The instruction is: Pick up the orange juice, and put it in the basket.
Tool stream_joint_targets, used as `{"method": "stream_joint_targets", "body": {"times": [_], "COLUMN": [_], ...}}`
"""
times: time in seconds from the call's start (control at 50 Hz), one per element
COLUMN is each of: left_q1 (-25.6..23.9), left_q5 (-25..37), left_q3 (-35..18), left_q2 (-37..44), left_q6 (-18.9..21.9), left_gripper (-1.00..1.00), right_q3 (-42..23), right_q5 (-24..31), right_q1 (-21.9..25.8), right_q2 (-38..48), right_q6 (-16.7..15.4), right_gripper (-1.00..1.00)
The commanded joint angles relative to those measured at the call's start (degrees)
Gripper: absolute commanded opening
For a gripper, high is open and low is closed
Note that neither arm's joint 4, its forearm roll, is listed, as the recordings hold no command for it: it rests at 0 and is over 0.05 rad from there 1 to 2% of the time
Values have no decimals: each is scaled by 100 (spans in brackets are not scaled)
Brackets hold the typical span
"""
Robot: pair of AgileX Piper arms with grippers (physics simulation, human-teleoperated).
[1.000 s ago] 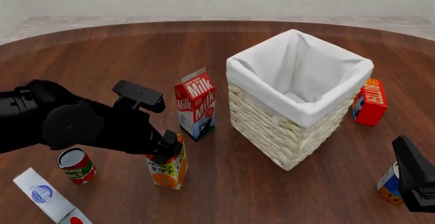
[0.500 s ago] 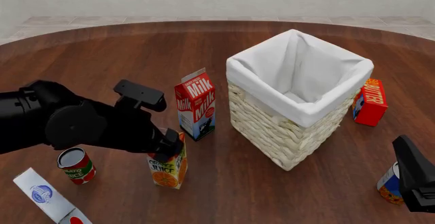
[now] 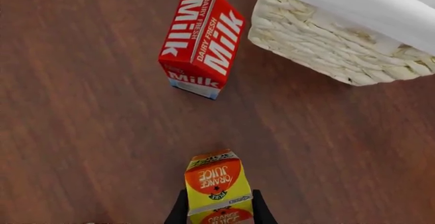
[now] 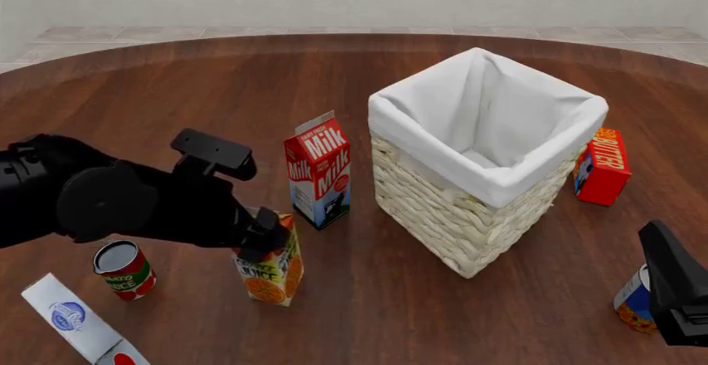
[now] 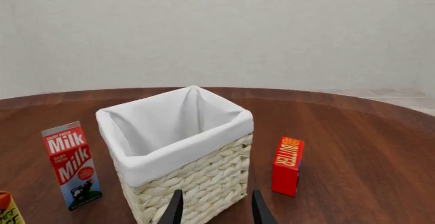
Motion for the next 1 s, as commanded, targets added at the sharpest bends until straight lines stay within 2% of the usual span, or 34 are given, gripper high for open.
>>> {"method": "stream_joint_targets", "body": {"times": [0.02,0.44,0.6,1.0], "left_q1": [154,303,236,-402], "left_q5": [45,669,983,1617], "left_q3": [48,-484,-939,-2243], "left_q2": [-31,-659,-822,-1054], "left_q6": [82,263,280,-122], "left_gripper": [-100,-100,-100,-100], "right_q3": [3,-23,-17,-17], "right_q5": [-3,-25,-31,-40], "right_q1": [8,50,60,42], "right_q2": [-1,-2,-2,-2], "right_q6": [-5,10,7,23], "right_gripper": [100,100,100,100]}}
